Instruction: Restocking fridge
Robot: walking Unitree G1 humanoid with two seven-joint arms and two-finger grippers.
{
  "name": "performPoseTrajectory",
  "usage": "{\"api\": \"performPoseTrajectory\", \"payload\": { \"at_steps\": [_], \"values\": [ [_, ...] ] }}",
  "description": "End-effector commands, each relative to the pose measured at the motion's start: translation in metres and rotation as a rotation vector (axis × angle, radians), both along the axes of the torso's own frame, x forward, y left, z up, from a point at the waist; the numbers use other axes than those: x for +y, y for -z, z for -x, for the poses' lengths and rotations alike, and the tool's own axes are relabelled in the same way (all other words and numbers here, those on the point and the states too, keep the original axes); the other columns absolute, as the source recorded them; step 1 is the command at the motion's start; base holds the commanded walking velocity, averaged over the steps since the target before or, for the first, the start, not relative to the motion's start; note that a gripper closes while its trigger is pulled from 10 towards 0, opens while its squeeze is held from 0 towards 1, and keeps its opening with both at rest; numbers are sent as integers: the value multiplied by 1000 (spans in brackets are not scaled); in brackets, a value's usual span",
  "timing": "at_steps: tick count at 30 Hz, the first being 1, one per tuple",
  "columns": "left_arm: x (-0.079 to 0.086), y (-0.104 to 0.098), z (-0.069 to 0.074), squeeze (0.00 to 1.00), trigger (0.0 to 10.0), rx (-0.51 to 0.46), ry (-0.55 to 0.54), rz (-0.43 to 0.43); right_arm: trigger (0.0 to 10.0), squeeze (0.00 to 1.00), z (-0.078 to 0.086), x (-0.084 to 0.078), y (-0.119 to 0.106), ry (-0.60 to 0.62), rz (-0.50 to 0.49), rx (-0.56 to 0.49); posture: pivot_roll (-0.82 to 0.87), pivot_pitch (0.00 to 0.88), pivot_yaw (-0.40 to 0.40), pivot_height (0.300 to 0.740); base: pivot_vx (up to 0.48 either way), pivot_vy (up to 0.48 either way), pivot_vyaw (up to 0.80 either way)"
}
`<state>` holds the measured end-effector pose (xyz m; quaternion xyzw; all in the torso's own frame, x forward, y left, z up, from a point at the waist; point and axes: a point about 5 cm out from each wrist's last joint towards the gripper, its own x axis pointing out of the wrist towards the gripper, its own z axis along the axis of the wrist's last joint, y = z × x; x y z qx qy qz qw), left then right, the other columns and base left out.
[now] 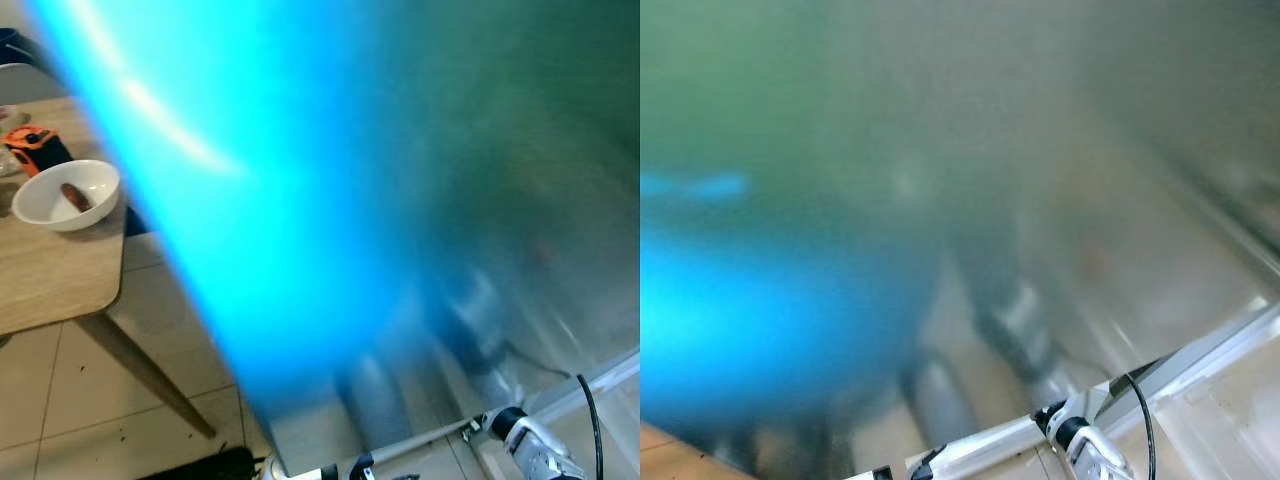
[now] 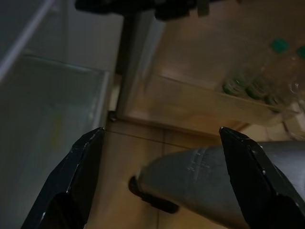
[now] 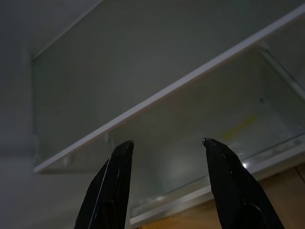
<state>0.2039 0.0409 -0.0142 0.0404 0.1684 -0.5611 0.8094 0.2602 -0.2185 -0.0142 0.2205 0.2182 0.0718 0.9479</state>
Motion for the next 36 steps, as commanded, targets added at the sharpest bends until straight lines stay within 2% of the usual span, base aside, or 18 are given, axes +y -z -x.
{"api": "performPoseTrajectory", "payload": {
  "at_steps": [1, 6, 14, 21, 25, 33, 36],
  "values": [
    [1, 2, 3, 0, 10000, 3, 3, -3, 10000, 0, 7, -3, 6, 18, 2, 28, -72, 85, -27, 692, 0, 0, 0],
    [2, 3, 2, 0, 10000, 6, -2, -10, 10000, 0, 7, -2, 5, 9, -12, 12, -72, 84, -26, 692, 0, 0, 0],
    [6, 6, 2, 0, 10000, 27, -19, -15, 10000, 0, 11, -4, 8, 15, -9, 35, -70, 85, -27, 717, 0, 0, 0],
    [10, 10, 7, 0, 10000, 103, -11, 3, 10000, 0, 15, -5, 12, 20, -10, 61, -69, 84, -27, 740, 0, 0, 0],
    [18, 13, 12, 0, 10000, 218, -15, 60, 10000, 0, 24, -11, 20, 80, 22, 126, -67, 85, -28, 740, 0, 0, 0],
    [25, 20, 16, 0, 10000, 280, -48, 61, 10000, 0, 43, -13, 35, 106, 83, 238, -66, 86, -28, 740, -136, 0, 0],
    [26, 23, 16, 0, 10000, 295, -71, 52, 10000, 0, 57, -16, 45, 131, 122, 307, -66, 84, -28, 740, -244, 0, 0]
  ]
}}
